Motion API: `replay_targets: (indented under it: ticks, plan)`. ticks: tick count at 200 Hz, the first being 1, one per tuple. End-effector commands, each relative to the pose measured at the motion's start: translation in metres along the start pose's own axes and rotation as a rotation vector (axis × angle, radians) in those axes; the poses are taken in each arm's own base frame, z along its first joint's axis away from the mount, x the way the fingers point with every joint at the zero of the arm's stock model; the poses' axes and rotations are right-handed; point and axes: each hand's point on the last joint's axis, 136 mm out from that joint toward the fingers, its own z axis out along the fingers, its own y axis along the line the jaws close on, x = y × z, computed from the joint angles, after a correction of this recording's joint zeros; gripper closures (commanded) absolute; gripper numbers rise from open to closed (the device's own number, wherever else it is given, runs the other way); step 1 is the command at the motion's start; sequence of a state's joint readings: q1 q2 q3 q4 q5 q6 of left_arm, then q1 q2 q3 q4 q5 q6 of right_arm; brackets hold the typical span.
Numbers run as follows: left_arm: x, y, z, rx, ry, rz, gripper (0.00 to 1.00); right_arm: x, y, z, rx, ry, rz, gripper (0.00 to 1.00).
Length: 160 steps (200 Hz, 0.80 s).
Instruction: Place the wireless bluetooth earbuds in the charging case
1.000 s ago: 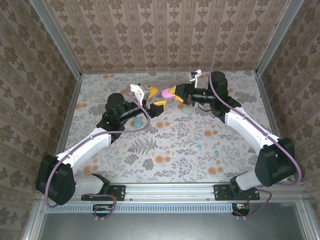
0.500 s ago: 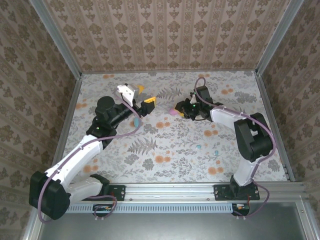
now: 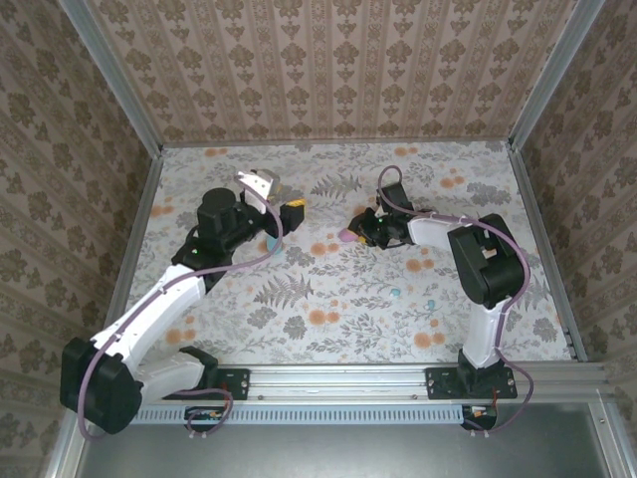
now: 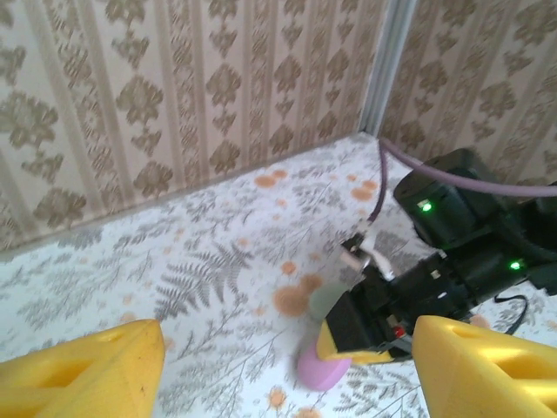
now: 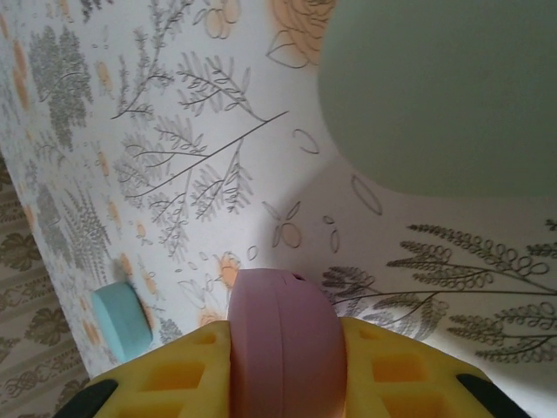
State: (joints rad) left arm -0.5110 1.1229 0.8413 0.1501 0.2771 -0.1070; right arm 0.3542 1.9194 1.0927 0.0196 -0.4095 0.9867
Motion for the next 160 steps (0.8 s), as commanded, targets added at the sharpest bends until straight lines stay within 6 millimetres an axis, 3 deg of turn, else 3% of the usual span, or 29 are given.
replay_targets:
  ticks: [1,43,50,110,160]
  plan:
    - [0.011,0.025,0.002,-0.110,0.095,-0.116,0.26,0.003,-0.017,0.006,0.060,0.003,-0.019,0.72]
    - [0.048,0.042,0.014,-0.166,0.284,-0.238,0.29,0.008,-0.033,-0.002,0.126,-0.001,-0.038,0.62]
    - [0.053,0.056,0.014,-0.199,0.300,-0.263,0.29,0.009,-0.035,-0.003,0.136,0.001,-0.041,0.61]
    - [0.103,0.072,0.023,-0.255,0.476,-0.348,0.28,0.006,-0.044,-0.015,0.174,-0.009,-0.072,0.56]
    - [0.144,0.091,0.020,-0.348,0.623,-0.396,0.26,0.000,-0.045,-0.026,0.179,-0.016,-0.094,0.51]
